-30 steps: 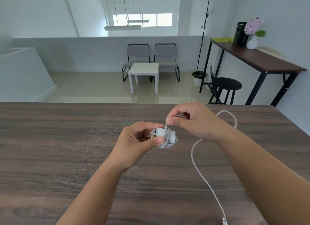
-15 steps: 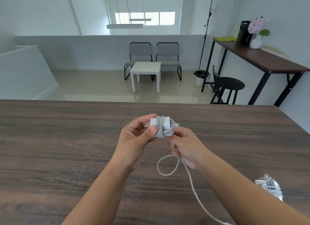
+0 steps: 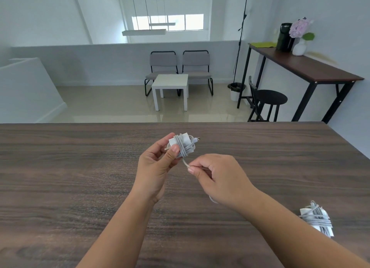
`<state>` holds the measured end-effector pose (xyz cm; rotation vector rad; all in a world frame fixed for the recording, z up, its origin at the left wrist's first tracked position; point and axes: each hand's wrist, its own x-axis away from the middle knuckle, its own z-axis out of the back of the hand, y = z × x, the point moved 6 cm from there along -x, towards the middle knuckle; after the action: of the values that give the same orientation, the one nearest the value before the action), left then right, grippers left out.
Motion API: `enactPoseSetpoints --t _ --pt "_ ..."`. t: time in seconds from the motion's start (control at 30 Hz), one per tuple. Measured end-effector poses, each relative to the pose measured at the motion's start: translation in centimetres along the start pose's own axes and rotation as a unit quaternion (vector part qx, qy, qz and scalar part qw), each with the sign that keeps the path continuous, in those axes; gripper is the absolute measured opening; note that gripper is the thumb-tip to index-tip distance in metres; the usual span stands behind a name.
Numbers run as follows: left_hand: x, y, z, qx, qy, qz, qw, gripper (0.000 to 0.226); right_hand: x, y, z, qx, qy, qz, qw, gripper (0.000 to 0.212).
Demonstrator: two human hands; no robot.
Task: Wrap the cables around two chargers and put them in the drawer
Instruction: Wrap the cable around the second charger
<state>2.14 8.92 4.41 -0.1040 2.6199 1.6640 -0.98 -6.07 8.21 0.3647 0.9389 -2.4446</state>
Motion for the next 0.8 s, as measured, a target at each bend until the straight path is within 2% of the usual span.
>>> enactPoseSetpoints --t 0.17,0.33,0.43,0.57,0.67,0.73,0.8 --pt "0.0 0.0 0.7 -0.028 -0.006 -0.007 1.0 0.04 -0.7 -0.8 1.4 0.036 -0.009 0.033 0.999 0.023" --pt "0.0 0.4 0.8 -0.05 -0.009 -0.012 0.999 0.037 -1.8 -1.6 2.6 0.079 -0.029 0.075 0.994 0.038" --pt "-0.1 0.5 0.7 -0.083 0.003 -0.024 0.996 0.037 -2.0 -2.4 2.4 0.108 -0.053 0.114 0.986 0.037" --pt "0.1 0.6 0.1 -0.138 -0.004 -0.046 0.989 0.04 -2.7 -2.5 2.7 0.114 -0.062 0.115 0.985 0.037" --pt "0.3 0.7 -0.3 -0.183 -0.031 -0.061 0.981 0.041 -3.7 -2.2 4.1 0.103 -0.05 0.113 0.987 0.025" --pt "0.2 0.8 -0.2 -0.219 -0.043 -0.066 0.973 0.043 -4.3 -1.9 4.6 0.092 -0.066 0.098 0.989 0.014" --pt "0.1 1.1 -0.1 -0.295 -0.057 -0.084 0.95 0.041 -4.9 -1.3 4.8 0.072 -0.096 0.07 0.99 0.008"
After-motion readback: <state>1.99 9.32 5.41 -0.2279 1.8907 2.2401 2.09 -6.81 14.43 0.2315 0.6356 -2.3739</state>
